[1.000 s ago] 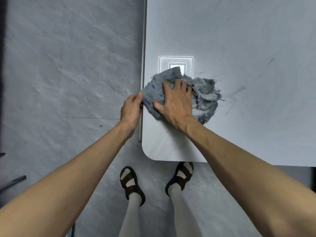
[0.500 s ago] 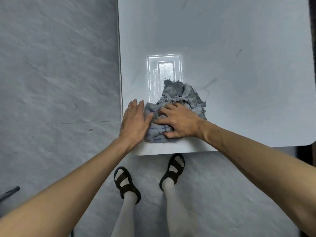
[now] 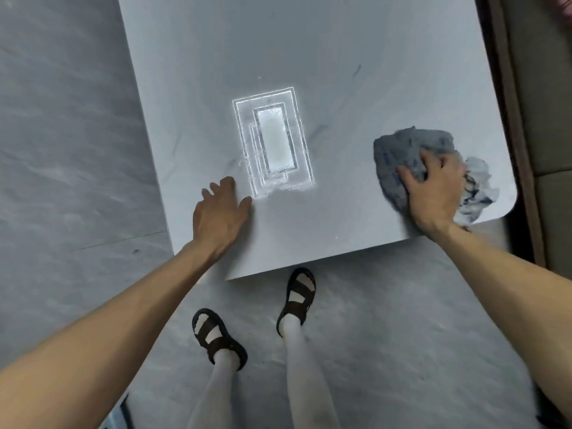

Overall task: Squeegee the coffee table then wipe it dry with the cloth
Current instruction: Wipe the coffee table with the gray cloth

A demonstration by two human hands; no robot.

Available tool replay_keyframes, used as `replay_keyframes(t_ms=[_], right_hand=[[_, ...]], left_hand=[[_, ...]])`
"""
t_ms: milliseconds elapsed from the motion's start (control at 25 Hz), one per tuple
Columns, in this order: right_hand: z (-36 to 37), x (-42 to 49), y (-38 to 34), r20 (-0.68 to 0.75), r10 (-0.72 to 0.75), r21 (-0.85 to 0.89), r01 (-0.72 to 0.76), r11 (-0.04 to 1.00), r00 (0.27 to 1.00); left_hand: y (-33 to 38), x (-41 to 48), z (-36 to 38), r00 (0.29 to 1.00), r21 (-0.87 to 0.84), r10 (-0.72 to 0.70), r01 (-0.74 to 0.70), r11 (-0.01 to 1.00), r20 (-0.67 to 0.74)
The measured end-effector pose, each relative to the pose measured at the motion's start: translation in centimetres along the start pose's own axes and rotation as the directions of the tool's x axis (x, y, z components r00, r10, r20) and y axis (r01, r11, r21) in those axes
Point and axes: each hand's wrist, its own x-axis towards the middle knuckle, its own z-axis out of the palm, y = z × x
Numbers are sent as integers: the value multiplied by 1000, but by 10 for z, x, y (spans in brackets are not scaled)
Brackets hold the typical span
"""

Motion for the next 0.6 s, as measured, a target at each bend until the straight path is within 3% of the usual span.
replay_keyframes(t_ms=[80,160,240,320,440,520,600], right_hand=[[9,-7,-22,-84,226,21,-225,974,971],[18,-12,-56,-133,423,80,-416,906,896],[28,-22,-94,-142,500,129,-484,865,855],[40,-38,-135,-143,403,106,-391,914,904],[55,-75,-199,-90,103,23,-101,995,991],[63,-106,-236,-35,-133,-22,132,991,991],[70,-143,-261,21,-352,-29,353,935,936]], left_hand=[[-8,-1,-3,996,-190,-88,80,978,-31],[-26,-6,-11,981,-431,-190,152,889,-47],[-52,-12,-17,969,-543,-240,167,823,-65],[-78,-20,-19,965,-560,-249,161,812,-84],[-109,-33,-16,966,-585,-247,157,795,-77],[-125,-43,-15,967,-594,-241,149,790,-79],[-138,-52,-12,972,-584,-219,129,801,-86]])
